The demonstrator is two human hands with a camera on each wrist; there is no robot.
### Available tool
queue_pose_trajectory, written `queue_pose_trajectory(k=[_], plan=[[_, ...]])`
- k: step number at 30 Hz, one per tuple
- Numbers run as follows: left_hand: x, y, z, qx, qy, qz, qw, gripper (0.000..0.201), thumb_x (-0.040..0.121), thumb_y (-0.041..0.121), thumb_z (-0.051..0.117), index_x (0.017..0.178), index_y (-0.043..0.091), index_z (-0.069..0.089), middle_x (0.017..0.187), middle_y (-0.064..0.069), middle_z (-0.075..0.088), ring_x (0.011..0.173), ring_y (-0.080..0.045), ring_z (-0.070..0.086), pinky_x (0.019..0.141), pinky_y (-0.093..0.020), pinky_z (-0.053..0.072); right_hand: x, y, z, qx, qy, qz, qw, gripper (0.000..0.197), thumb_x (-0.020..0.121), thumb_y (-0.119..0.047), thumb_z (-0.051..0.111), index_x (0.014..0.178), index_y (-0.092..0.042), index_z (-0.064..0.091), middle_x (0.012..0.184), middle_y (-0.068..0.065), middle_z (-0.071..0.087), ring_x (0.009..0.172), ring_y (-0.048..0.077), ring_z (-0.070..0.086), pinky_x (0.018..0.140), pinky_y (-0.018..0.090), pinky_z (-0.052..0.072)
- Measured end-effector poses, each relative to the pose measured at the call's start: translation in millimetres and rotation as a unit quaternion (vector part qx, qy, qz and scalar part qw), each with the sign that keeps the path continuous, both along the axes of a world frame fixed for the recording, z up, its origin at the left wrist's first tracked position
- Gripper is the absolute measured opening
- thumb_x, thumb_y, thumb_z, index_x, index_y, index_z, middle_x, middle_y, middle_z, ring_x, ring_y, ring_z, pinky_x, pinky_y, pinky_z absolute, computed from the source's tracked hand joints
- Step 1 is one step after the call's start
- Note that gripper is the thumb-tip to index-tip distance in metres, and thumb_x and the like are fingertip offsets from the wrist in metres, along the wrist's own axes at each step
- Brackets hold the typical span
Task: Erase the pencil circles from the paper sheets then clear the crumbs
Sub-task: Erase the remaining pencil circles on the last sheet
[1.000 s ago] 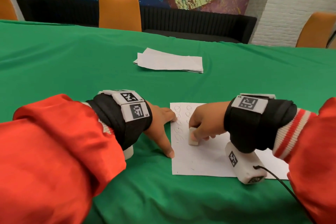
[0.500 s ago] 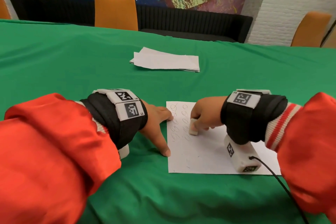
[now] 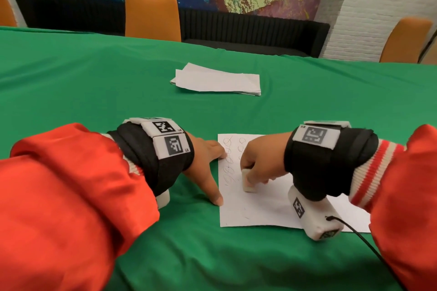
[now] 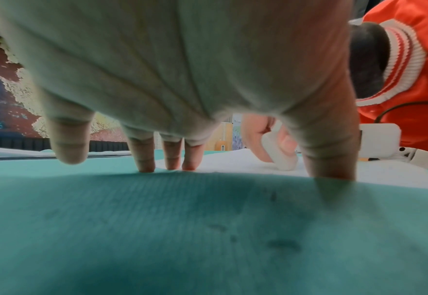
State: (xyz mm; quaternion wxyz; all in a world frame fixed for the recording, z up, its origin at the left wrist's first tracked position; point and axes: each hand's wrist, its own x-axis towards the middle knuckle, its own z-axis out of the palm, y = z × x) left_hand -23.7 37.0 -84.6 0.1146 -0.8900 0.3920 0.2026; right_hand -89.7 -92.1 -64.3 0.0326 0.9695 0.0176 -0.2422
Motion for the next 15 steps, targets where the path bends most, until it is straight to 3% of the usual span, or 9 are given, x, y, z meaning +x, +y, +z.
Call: queue_pose_trajectory(k=[6, 10, 15], plan=[[0.0, 0.0, -0.9, -0.003, -0.001, 0.001, 1.0, 0.104, 0.066, 0.066, 0.07, 0.148, 0.027, 0.019, 0.152, 0.013, 0.022, 0.137, -0.013, 0.03, 0.112, -0.033, 0.027, 6.3, -5.7, 0.5, -0.009, -0.041, -0.033, 0.999, 0.02, 0.086, -0.024, 0.055, 0.067, -0.018, 0.055, 0.064, -0.007, 0.054, 0.057, 0.008, 0.047, 0.052, 0.018, 0.034], [-0.3, 0.0, -0.5, -0.003, -0.003, -0.001, 1.0, 0.103, 0.066, 0.066, 0.07, 0.148, 0.026, 0.02, 0.151, 0.012, 0.023, 0.136, -0.014, 0.032, 0.111, -0.033, 0.028, 6.1, 3.7, -1.8, -0.002, -0.023, -0.01, 1.0, 0.015, 0.085, -0.026, 0.058, 0.072, -0.017, 0.059, 0.064, -0.007, 0.055, 0.059, 0.008, 0.049, 0.053, 0.018, 0.036], [-1.0, 0.8, -0.5, -0.003, 0.0, 0.0, 1.0, 0.103, 0.067, 0.065, 0.07, 0.148, 0.026, 0.019, 0.152, 0.012, 0.021, 0.138, -0.014, 0.029, 0.112, -0.034, 0.027, 10.7, -3.8, 0.5, -0.015, -0.054, -0.047, 0.997, 0.017, 0.086, -0.024, 0.055, 0.071, -0.015, 0.059, 0.064, -0.005, 0.055, 0.061, 0.01, 0.049, 0.053, 0.018, 0.035]])
